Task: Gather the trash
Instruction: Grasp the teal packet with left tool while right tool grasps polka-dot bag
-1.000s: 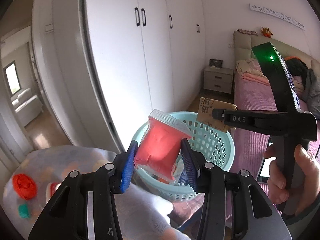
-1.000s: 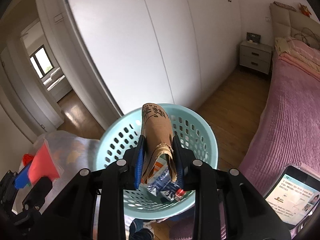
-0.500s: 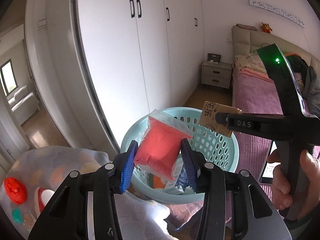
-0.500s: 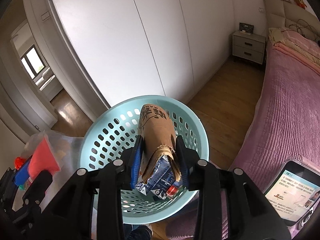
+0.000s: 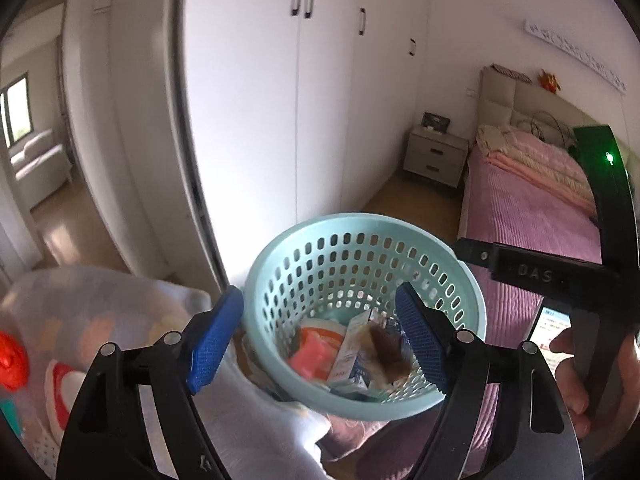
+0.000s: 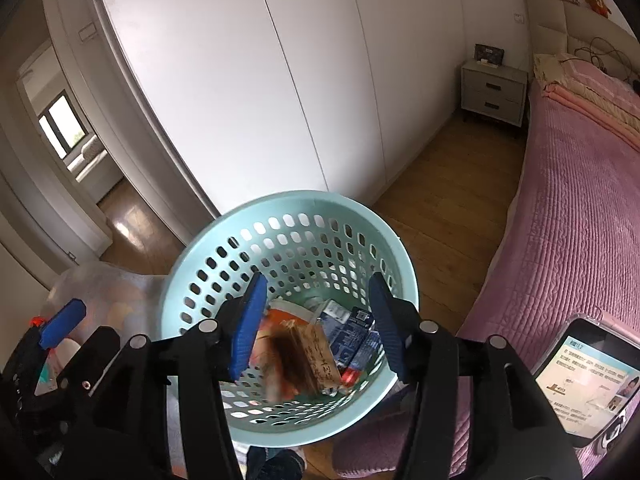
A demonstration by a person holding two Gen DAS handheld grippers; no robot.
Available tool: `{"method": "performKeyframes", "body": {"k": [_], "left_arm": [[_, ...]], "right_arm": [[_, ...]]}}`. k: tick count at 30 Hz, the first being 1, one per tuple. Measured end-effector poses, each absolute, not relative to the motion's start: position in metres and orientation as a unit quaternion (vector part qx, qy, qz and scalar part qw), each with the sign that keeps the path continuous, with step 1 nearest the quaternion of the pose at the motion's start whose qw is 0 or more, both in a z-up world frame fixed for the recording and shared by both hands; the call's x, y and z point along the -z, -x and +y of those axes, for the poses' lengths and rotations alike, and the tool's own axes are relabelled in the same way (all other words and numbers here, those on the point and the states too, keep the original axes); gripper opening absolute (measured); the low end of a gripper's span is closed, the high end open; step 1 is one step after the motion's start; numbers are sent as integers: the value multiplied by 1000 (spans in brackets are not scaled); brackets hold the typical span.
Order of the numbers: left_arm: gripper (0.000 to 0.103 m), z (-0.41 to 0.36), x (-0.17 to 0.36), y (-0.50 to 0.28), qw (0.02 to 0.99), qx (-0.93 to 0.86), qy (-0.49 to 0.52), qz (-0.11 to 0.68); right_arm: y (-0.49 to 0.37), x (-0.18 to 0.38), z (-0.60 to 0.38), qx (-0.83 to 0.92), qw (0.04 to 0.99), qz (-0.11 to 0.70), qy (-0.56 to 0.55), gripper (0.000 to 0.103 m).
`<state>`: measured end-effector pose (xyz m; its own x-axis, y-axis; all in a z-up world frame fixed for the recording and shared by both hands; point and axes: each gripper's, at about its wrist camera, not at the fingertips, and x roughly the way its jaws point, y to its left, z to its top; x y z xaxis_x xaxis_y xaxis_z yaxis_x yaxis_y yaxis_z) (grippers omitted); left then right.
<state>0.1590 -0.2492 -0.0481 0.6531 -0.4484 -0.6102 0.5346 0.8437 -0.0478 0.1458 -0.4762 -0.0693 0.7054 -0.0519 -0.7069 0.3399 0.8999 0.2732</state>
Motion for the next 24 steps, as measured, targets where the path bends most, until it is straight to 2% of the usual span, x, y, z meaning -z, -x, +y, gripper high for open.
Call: {"method": "performKeyframes", "body": {"k": [12,18,24], "left_arm": [[76,-168,5,-129,935,224,-11,274],[75,-96,-10,-118,952,160,17,260],[75,-7,-3,-119,957,79,60,274]], "right_arm": [[-136,29,-408,38,930,330,-156,50],[-135,14,-350,-25,944,301,-134,50],[-144,17,-284,-92,942,306,-107,50]]}}
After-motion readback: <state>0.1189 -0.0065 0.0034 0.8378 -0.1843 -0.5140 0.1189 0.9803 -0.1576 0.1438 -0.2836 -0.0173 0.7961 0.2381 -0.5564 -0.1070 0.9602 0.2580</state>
